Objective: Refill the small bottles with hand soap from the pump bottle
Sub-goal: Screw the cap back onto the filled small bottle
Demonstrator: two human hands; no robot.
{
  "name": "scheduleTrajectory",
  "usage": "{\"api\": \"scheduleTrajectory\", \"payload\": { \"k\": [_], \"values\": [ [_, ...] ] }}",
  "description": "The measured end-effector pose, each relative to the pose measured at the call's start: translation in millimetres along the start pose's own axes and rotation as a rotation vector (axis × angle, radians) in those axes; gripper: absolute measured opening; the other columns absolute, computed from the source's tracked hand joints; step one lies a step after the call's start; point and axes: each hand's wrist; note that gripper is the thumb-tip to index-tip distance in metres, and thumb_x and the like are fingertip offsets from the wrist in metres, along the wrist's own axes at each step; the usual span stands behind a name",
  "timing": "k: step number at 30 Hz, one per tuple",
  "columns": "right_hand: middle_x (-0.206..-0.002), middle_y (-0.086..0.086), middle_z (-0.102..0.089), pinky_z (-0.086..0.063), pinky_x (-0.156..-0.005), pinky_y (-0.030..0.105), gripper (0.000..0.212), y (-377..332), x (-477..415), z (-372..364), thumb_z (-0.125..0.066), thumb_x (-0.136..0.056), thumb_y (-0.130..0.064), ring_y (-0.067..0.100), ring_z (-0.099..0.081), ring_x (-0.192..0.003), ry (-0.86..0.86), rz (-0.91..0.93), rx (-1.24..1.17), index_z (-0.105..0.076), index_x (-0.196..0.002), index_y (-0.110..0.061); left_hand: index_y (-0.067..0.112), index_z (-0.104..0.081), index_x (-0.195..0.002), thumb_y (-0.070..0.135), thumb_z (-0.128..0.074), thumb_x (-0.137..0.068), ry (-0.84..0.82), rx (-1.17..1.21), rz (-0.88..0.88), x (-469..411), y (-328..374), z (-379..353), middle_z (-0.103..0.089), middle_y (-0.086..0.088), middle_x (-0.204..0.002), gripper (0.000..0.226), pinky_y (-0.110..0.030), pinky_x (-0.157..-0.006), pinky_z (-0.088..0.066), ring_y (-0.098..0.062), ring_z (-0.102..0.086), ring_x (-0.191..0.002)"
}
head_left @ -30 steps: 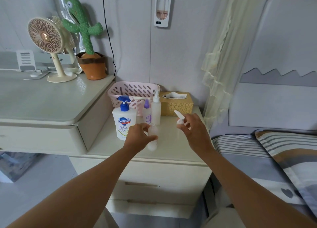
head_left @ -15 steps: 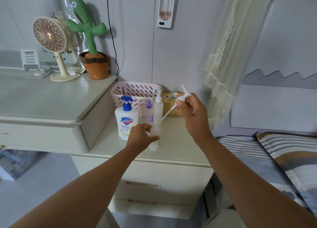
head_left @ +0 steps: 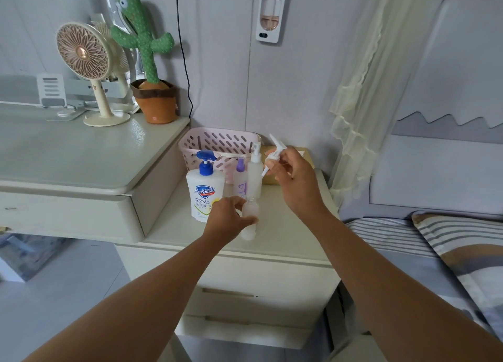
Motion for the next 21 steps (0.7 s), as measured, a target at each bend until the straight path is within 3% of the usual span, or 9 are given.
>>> {"api": "scheduleTrajectory", "payload": {
  "k": [5, 13, 21],
  "values": [
    [-0.087, -0.009, -0.064, -0.044, -0.064, 0.006, 0.018, 6, 0, -3, -0.057, -0.093, -0.025, -0.002, -0.061, -0.076, -0.049, -0.03, 0.101, -0.058, -0.104, -0.011, 0.013, -0.067, -0.106, 0.03, -0.083, -0.068, -0.006, 0.0, -0.007, -1, -1, 0, -0.064, 0.005, -0.091, 0.045, -0.021, -0.07, -0.043, -0.011, -0.059, -0.075],
    [-0.093, 0.003, -0.067, -0.051, -0.075, 0.031, 0.021, 23, 8, -17, -0.062, -0.089, -0.026, 0.015, -0.062, -0.083, -0.222, -0.043, 0.252, -0.061, -0.1, -0.007, 0.013, -0.068, -0.104, 0.029, -0.084, -0.067, -0.016, 0.013, -0.026, 0, -1, 1, -0.064, 0.006, -0.089, 0.044, -0.02, -0.067, -0.042, -0.01, -0.058, -0.071],
    [-0.103, 0.004, -0.06, -0.049, -0.079, 0.028, 0.027, 36, 13, -25, -0.063, -0.089, -0.027, 0.017, -0.059, -0.092, -0.317, -0.115, 0.253, -0.06, -0.106, -0.007, 0.014, -0.067, -0.106, 0.029, -0.083, -0.068, -0.031, 0.033, -0.043, -3, -5, 1, -0.062, 0.009, -0.087, 0.044, -0.015, -0.063, -0.041, -0.004, -0.056, -0.066]
  ]
}}
Point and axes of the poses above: each hand's wrist, its own x-axis away from the middle knuckle, its own z-axis out of the back of the hand, y = z × x
